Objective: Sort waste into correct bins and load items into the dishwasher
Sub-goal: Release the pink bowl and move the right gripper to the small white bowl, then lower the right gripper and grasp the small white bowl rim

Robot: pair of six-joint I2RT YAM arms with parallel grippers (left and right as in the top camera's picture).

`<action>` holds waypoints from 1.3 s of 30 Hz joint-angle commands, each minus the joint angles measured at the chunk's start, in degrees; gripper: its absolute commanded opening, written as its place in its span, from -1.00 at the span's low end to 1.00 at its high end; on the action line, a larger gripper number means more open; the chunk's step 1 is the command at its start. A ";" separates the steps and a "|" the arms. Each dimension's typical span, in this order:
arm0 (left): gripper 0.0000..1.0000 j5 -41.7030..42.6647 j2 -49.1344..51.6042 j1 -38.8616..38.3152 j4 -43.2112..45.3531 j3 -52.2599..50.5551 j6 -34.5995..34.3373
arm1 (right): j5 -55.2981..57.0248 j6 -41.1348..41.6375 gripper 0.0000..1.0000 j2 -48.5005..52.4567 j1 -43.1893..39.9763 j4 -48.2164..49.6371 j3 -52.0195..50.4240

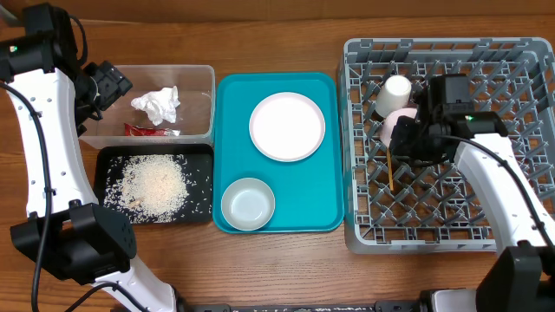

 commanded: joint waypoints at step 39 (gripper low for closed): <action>1.00 -0.76 -0.24 -0.39 0.02 0.28 0.72 | -7.04 -0.20 -0.13 1.22 32.46 2.49 10.03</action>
